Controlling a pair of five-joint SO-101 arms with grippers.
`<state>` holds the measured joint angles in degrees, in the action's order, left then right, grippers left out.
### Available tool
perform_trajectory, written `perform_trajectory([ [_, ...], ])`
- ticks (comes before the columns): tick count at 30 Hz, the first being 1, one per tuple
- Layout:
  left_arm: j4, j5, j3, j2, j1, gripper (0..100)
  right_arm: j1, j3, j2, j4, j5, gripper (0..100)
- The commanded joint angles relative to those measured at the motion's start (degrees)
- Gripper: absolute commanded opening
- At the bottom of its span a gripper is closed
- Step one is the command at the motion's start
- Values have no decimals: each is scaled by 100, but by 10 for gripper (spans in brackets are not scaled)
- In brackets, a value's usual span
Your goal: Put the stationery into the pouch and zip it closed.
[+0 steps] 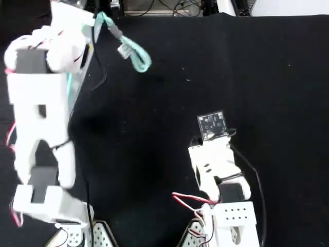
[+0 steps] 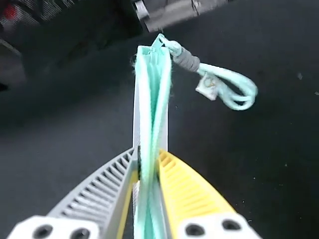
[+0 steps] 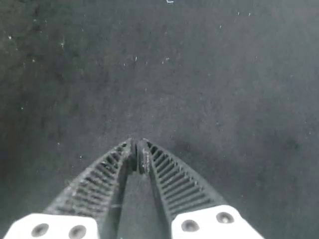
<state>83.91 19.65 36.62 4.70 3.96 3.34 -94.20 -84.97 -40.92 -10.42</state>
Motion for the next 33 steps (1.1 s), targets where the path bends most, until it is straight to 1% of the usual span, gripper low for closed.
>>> perform_trajectory([
  [1,-18,53,637,747,-180,32,-70,-13,-233,105,35,12],
  [4,35,26,646,1336,-532,32,-70,-84,-321,97,18,12],
  [8,431,9,708,1530,-1138,38,-70,-101,-321,114,9,12],
  [10,642,-62,708,1530,-1437,90,-44,-119,-321,141,9,12],
  [12,932,-387,840,1521,-1692,179,-44,-119,-321,141,9,12],
  [14,1354,-730,1235,1521,-1842,241,-44,-127,-321,141,9,12],
  [17,1688,-1046,1991,1521,-1938,248,-44,-127,-321,141,9,12],
  [21,1688,-1301,3011,1292,-1771,248,-44,-127,-321,141,9,12],
  [24,1697,-1486,3319,818,-1622,248,-44,-136,-321,149,9,12],
  [26,1705,-1653,3125,396,-1358,212,-44,-136,-321,149,9,12],
  [27,1705,-1776,2897,167,-1174,171,-35,-163,-321,158,9,12],
  [29,1705,-2084,2141,-352,-796,49,-35,-207,-321,299,26,13],
  [30,1705,-2277,1657,-651,-655,15,-35,-251,-321,387,35,13],
  [32,1705,-2681,541,-1424,-391,69,-35,-295,-321,501,44,14],
  [33,1705,-2796,-13,-1890,-303,67,-35,-295,-321,510,44,14],
])
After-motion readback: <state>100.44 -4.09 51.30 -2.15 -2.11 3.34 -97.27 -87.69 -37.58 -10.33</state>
